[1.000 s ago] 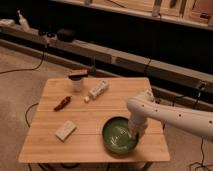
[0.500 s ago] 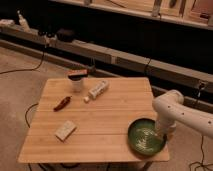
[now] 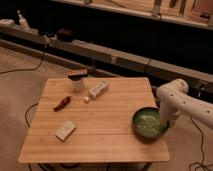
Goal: Drag the ceramic bowl in a circle
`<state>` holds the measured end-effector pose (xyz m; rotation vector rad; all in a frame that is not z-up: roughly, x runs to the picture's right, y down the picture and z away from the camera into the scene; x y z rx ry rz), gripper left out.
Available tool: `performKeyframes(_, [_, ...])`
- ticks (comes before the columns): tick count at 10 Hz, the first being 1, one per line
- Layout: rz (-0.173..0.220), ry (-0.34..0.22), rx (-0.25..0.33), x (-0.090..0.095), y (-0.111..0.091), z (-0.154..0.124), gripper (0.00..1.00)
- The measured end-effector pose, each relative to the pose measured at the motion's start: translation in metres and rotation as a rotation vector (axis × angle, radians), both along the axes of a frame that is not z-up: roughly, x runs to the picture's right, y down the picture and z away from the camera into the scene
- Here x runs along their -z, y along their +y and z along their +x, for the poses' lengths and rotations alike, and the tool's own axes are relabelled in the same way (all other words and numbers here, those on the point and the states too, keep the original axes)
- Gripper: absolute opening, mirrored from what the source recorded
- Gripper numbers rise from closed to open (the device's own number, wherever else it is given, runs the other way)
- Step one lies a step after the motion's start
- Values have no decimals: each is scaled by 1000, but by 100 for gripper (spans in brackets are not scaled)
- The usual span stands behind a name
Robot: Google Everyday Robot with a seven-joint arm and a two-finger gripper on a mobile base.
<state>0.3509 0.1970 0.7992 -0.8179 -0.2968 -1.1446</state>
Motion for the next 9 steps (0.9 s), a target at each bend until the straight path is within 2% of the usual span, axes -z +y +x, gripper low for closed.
performKeyframes(3, [48,15,-59,-39,-19,-17,0])
performKeyframes(4, [60,-1,-54,-46,-25,-30,0])
performKeyframes(5, [75,-41,-41,-51,-30,-55,0])
performKeyframes(7, [96,-155,31,-45,-33,-115,0])
performKeyframes(9, [74,-274,137,-24,-11,-164,0])
